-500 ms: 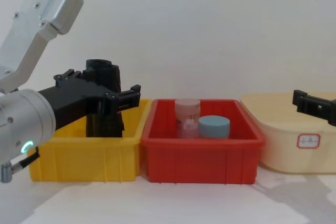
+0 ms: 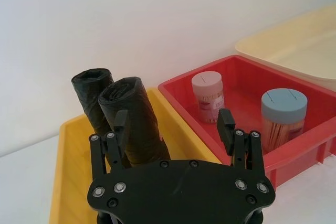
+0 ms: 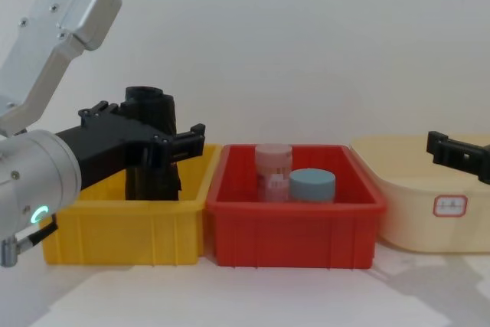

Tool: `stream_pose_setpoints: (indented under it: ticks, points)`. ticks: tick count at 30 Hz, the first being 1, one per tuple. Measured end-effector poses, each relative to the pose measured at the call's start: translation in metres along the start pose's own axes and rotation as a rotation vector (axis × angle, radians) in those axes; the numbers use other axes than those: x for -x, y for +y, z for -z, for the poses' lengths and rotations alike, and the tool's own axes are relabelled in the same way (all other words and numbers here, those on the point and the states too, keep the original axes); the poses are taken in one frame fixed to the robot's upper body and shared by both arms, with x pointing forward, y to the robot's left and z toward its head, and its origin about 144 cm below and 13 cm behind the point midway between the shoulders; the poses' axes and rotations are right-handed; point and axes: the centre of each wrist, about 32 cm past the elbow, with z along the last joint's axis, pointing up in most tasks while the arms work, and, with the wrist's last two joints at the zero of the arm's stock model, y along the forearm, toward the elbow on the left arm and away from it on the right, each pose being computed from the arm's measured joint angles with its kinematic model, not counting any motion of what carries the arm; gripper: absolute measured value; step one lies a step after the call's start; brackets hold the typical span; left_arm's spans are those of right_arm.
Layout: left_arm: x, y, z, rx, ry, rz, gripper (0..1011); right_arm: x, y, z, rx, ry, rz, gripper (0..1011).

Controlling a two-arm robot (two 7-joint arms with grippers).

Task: Pick up the garbage bag with the one hand and transfer it to the other hand.

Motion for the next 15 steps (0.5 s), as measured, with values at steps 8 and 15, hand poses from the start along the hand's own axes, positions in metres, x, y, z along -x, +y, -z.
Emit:
stream_pose_setpoints:
  ticks: [8, 15]
  points:
    - [0.0000, 0.0000, 0.0000, 0.000, 0.000, 0.000, 1001, 0.0000, 0.0000, 0.0000, 0.000, 0.000, 0.000, 1000]
    - [0.0012, 0.0009, 0.0000, 0.002, -0.004, -0.005, 1001, 0.0000, 0.0000, 0.0000, 0.000, 0.000, 0.000, 1000]
